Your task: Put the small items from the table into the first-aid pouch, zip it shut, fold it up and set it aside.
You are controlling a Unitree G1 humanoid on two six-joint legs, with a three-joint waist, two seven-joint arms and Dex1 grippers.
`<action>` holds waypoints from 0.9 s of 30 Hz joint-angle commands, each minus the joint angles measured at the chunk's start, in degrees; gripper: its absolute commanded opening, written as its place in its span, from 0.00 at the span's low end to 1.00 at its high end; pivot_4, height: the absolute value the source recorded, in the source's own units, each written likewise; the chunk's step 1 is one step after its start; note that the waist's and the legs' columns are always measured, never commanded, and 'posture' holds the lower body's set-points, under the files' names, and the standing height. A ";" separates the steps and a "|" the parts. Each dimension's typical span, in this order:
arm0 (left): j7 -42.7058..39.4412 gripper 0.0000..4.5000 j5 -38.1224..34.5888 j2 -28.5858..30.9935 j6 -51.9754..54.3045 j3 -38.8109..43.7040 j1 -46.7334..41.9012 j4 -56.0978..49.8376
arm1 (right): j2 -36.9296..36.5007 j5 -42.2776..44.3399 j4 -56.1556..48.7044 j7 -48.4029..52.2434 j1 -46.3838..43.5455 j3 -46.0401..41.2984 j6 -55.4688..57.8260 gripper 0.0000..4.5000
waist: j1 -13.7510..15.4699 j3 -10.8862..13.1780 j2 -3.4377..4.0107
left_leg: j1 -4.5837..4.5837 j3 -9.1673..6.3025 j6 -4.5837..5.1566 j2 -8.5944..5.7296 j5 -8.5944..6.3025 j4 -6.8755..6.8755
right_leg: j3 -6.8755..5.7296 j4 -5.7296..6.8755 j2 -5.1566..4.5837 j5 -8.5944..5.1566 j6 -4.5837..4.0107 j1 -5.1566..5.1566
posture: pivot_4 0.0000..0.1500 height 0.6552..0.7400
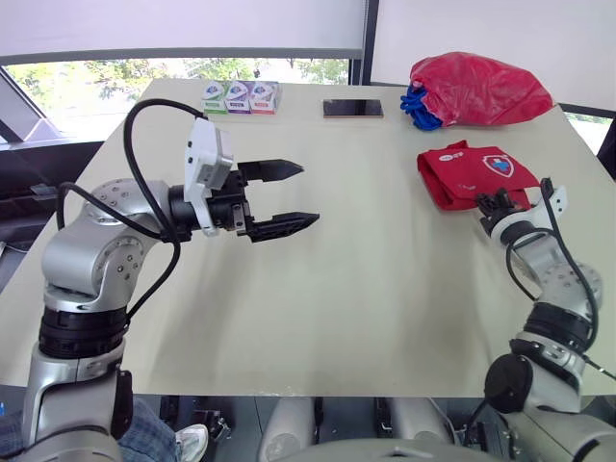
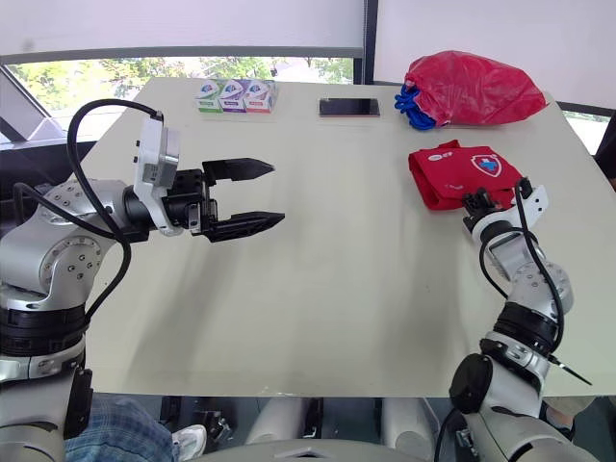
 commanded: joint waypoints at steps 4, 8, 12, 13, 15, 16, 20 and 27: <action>1.63 1.00 1.84 -0.68 -3.73 1.49 -0.82 1.76 | 7.43 -0.36 -7.37 -7.34 2.95 0.99 -10.08 0.01 | 0.24 0.00 0.00 | 0.00 -0.04 0.01 -0.01 -0.01 0.01 | -0.04 0.01 -0.04 0.00 0.00 0.02 | 1.00 1.00; 2.08 1.00 2.44 -0.93 -4.52 1.38 -0.29 2.33 | 6.92 -1.28 -8.84 -6.32 5.73 4.25 -11.80 0.01 | 0.15 0.00 0.01 | 0.00 -0.03 0.01 -0.02 -0.01 0.01 | -0.03 0.01 -0.05 0.00 0.00 0.02 | 1.00 1.00; 1.60 1.00 2.36 -0.77 -4.79 1.72 0.38 2.36 | 3.23 -1.26 -10.66 -3.62 9.13 7.81 -9.54 0.20 | 0.16 0.00 0.01 | 0.01 -0.04 0.01 -0.02 -0.01 -0.01 | -0.05 0.00 -0.05 -0.01 -0.01 0.02 | 1.00 1.00; 1.36 1.00 2.23 -0.69 -4.92 1.82 0.69 2.26 | 2.18 -0.83 -11.24 -2.89 9.80 8.32 -8.94 0.30 | 0.10 0.00 0.02 | 0.01 -0.04 0.01 -0.02 -0.01 -0.01 | -0.05 0.00 -0.05 -0.01 -0.01 0.02 | 1.00 1.00; 0.91 1.00 2.00 -0.57 -5.29 2.08 1.66 1.98 | -1.40 -1.52 -12.78 0.29 11.86 10.45 -7.59 0.53 | 0.03 0.00 0.03 | 0.02 0.01 0.02 -0.02 -0.01 -0.01 | 0.00 0.00 -0.05 -0.01 0.00 0.02 | 1.00 1.00; 0.74 1.00 1.99 -0.65 -5.61 2.20 2.38 1.94 | -3.97 -2.17 -13.71 2.79 13.34 11.84 -6.60 0.64 | 0.03 0.02 0.06 | 0.02 0.01 0.02 -0.02 -0.01 -0.01 | 0.01 -0.01 -0.05 -0.01 0.00 0.01 | 1.00 1.00; 3.70 1.00 0.77 -2.03 -2.99 3.89 7.00 3.14 | -12.51 -5.05 -15.31 11.31 18.21 16.96 -5.07 0.99 | -0.14 0.02 0.06 | 0.08 0.10 0.03 0.01 -0.01 -0.01 | 0.11 -0.02 -0.01 -0.02 0.00 0.02 | 1.00 1.00; 5.22 1.00 4.50 -3.62 -7.84 6.37 24.10 1.48 | -26.40 -13.78 -19.27 38.92 30.35 23.87 -21.11 0.99 | -0.67 -0.01 0.08 | 0.13 0.33 0.05 0.09 -0.03 -0.05 | 0.31 -0.10 0.03 -0.03 0.03 0.01 | 1.00 1.00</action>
